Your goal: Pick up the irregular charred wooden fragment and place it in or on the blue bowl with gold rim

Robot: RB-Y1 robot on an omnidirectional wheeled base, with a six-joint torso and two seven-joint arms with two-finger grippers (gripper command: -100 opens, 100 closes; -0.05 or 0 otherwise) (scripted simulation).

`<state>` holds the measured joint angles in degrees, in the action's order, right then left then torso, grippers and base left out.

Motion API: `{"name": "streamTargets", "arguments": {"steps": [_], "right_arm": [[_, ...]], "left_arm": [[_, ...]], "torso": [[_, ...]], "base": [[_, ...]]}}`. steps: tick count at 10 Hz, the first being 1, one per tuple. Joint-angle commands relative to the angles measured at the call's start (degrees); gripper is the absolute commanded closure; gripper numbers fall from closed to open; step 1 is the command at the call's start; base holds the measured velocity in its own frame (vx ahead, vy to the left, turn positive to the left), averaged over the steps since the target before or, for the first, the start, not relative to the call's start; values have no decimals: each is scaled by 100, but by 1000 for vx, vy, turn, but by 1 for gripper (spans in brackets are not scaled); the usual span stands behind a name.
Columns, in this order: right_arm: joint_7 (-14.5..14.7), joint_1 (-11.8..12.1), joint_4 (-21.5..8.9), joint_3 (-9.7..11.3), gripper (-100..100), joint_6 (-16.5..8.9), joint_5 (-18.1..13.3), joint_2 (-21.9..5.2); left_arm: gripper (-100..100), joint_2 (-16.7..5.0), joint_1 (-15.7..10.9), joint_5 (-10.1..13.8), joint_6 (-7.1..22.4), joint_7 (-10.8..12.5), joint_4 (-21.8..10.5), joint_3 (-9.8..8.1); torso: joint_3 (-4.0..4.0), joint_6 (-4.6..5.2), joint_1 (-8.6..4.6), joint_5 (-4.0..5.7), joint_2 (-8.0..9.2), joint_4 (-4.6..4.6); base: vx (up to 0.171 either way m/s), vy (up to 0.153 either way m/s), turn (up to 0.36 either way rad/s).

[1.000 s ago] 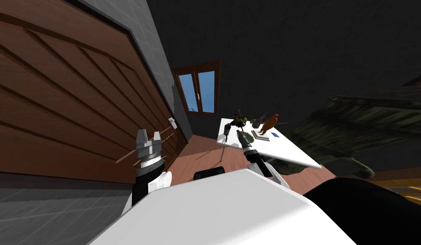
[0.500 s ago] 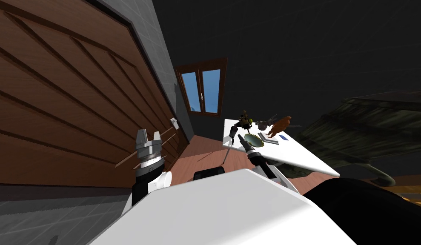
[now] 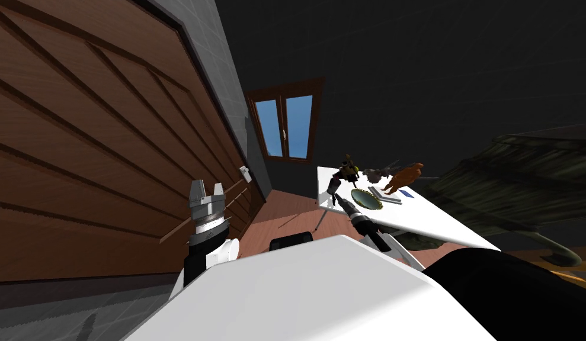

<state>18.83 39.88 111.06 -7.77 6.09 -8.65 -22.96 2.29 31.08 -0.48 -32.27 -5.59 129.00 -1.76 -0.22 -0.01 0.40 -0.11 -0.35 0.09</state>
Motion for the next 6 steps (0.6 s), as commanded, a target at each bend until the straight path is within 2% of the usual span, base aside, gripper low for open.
{"name": "streamTargets", "arguments": {"steps": [1, 3, 6], "right_arm": [[119, 121, -136, -84, -100, -117, -106, -185], [192, 169, -227, -128, -100, -198, -176, -292], [192, 169, -227, -128, -100, -198, -176, -292]], "left_arm": [[0, 0, 0, 0, 0, 0, 0, 0], [0, 0, 0, 0, 0, 0, 0, 0], [0, -1, -1, 0, 0, 0, 0, -1]], "torso": [[0, 0, 0, 0, 0, 0], [7, 0, -16, 3, 12, -2], [21, 0, -40, 9, 35, -8]], "base": [[74, 106, 50], [45, 59, 42], [3, 5, -5]]}}
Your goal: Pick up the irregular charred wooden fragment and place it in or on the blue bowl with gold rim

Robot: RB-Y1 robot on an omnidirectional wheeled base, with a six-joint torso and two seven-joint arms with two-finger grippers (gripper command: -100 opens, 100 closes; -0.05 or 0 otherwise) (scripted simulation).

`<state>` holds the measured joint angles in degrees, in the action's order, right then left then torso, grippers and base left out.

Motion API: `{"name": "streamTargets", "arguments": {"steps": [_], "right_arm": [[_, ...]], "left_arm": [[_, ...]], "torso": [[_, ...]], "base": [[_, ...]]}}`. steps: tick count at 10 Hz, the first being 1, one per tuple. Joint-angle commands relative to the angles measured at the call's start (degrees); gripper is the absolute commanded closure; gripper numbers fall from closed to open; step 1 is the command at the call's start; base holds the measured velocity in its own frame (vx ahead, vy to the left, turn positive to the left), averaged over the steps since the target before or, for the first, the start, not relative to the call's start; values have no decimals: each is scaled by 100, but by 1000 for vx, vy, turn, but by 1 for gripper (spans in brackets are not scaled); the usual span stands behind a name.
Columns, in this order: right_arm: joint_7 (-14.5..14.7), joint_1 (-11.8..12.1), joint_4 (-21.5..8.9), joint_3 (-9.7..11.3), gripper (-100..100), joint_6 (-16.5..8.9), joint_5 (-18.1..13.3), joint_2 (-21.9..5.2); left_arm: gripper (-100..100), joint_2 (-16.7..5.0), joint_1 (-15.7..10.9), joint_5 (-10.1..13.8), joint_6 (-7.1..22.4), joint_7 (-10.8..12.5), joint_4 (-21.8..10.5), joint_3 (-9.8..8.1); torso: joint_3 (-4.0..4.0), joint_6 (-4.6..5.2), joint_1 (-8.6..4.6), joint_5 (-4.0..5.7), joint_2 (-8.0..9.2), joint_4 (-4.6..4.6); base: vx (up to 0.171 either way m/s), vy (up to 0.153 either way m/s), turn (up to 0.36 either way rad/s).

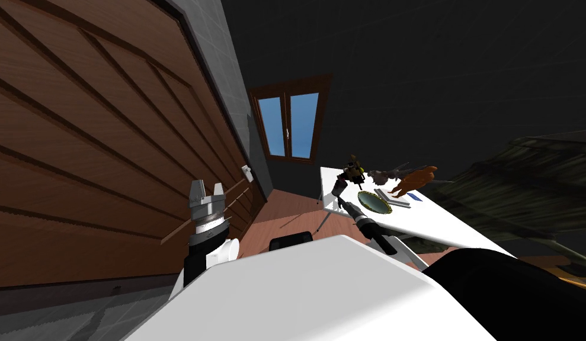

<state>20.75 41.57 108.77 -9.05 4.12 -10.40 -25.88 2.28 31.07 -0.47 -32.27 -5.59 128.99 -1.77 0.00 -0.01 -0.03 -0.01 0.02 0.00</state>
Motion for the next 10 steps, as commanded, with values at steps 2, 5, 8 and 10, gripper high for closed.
{"name": "streamTargets", "arguments": {"steps": [2, 5, 8, 10], "right_arm": [[71, 48, -88, -42, -100, -80, -68, -107], [71, 48, -88, -42, -100, -80, -68, -107], [71, 48, -88, -42, -100, -80, -68, -107], [140, 94, -175, -84, -100, -158, -135, -212]], "left_arm": [[0, 0, 0, 0, 0, 0, 0, 0], [0, 0, 0, 0, 0, 0, 0, 0], [0, 0, 0, 0, 0, 0, 0, 0], [0, 0, 0, 0, 0, 0, 0, 0]], "torso": [[0, 0, -1, 0, 0, 0], [-7, -2, 14, -3, -13, 2], [-1, 1, 2, 0, -2, 0], [-5, -1, 13, -3, -9, 2]], "base": [[10, 11, -9], [27, 33, 28], [3, 7, -45], [27, 35, 18]]}}
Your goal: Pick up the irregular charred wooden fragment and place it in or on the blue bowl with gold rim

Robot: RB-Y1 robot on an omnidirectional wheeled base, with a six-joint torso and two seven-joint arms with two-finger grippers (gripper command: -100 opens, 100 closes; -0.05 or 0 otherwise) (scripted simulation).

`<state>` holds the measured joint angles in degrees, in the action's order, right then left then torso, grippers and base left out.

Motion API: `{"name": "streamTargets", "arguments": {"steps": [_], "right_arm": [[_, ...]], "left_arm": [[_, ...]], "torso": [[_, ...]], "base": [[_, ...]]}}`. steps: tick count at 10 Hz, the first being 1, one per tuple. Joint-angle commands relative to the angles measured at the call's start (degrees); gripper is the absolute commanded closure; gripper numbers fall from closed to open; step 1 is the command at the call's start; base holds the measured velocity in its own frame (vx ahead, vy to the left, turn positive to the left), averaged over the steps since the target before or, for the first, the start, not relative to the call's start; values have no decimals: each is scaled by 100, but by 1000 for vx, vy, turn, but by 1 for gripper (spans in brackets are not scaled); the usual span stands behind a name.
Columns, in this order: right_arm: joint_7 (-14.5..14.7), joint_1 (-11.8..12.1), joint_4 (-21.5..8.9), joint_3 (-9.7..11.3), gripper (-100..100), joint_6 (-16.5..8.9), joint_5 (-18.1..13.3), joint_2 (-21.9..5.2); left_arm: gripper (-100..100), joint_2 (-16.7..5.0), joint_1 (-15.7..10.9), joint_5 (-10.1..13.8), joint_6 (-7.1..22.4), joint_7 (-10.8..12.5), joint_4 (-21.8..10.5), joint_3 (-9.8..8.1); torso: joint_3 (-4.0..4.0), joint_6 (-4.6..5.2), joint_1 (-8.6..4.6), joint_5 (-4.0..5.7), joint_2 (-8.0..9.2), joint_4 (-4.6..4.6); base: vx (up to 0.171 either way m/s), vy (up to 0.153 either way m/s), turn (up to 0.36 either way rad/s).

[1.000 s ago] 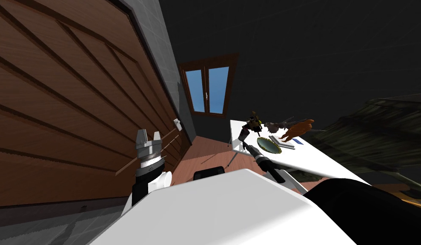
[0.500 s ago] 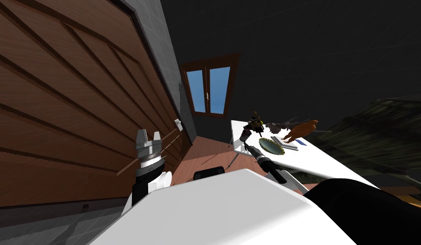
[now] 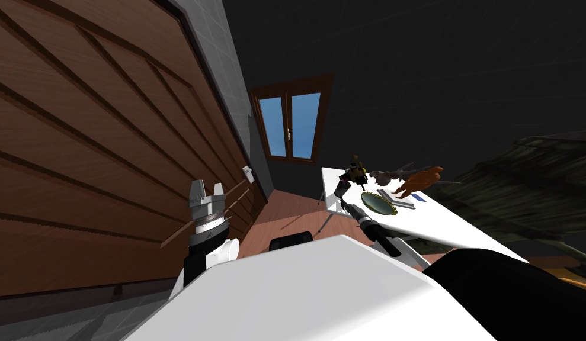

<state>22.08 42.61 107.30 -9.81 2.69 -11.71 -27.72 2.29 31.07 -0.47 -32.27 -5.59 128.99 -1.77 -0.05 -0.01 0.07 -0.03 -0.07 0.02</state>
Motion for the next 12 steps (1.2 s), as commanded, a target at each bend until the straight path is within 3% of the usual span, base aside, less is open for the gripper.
{"name": "streamTargets", "arguments": {"steps": [1, 2, 12], "right_arm": [[7, -10, -28, -8, -100, -15, -4, -27], [73, 35, -112, -48, -100, -90, -68, -126], [137, 77, -191, -86, -100, -161, -129, -219]], "left_arm": [[0, 0, 0, 0, 0, 0, 0, 0], [0, 0, 0, 0, 0, 0, 0, 0], [0, 0, 0, 0, 0, 0, 0, 0]], "torso": [[0, 0, 0, 0, 0, 0], [2, 1, -5, 1, 3, -1], [1, 2, -3, 0, 2, 0]], "base": [[10, 12, -12], [38, 44, 27], [17, 21, -9]]}}
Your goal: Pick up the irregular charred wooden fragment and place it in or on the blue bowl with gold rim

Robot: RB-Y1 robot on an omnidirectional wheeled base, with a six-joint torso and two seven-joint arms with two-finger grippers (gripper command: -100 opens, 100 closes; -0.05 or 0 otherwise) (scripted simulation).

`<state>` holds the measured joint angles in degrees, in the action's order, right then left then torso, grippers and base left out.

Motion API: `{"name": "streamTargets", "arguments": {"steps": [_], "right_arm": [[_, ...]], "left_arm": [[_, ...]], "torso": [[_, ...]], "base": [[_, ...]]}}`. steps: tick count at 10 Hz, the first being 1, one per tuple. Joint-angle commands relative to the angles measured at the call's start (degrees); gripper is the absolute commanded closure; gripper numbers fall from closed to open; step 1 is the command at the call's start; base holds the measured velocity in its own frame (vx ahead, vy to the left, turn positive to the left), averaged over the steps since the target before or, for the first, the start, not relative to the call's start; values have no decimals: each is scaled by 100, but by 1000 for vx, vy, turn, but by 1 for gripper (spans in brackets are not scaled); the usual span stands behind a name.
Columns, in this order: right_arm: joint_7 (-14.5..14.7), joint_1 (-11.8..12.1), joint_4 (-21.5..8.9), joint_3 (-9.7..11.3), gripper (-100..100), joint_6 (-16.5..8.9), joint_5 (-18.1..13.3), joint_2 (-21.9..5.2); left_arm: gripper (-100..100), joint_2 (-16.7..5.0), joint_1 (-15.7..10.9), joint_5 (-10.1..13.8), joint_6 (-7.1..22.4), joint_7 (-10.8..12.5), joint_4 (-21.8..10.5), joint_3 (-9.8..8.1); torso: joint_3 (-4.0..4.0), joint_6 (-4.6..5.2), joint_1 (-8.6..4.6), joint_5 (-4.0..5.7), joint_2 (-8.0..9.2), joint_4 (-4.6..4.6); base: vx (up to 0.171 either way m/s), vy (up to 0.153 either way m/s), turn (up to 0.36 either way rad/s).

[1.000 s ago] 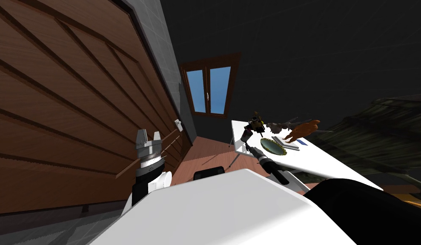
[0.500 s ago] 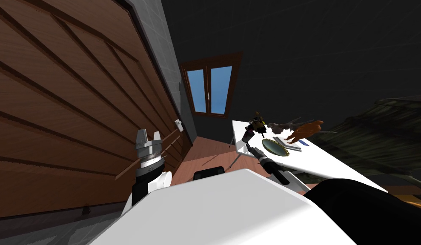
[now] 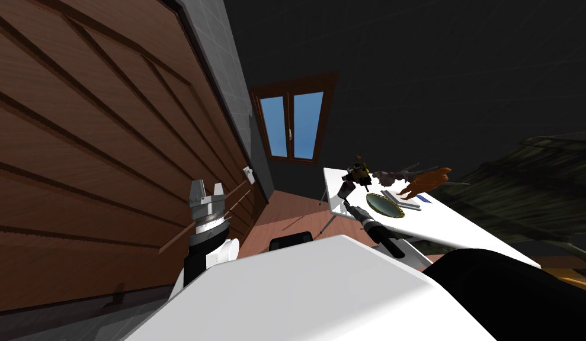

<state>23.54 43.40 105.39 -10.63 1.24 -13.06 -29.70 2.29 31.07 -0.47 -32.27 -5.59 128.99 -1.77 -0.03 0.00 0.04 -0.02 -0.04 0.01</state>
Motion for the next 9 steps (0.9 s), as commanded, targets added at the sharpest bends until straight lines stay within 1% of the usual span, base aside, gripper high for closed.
{"name": "streamTargets", "arguments": {"steps": [1, 4, 5, 9], "right_arm": [[51, 38, -74, -40, -100, -82, -51, -108], [51, 38, -74, -40, -100, -82, -51, -108], [107, 76, -143, -73, -100, -145, -104, -188], [107, 76, -143, -73, -100, -145, -104, -188]], "left_arm": [[0, 0, 0, 0, 0, 0, 0, 0], [0, 0, 0, 0, 0, 0, 0, 0], [0, 0, 0, 0, 0, 0, 0, 0], [0, 0, 0, 0, 0, 0, 0, 0]], "torso": [[0, 0, 0, 0, 0, 0], [-2, 0, -1, 0, -2, 1], [1, 1, -1, 0, 2, 0], [0, 0, -1, 0, 1, 0]], "base": [[45, 48, 24], [17, 23, -9], [36, 41, 4], [14, 21, -14]]}}
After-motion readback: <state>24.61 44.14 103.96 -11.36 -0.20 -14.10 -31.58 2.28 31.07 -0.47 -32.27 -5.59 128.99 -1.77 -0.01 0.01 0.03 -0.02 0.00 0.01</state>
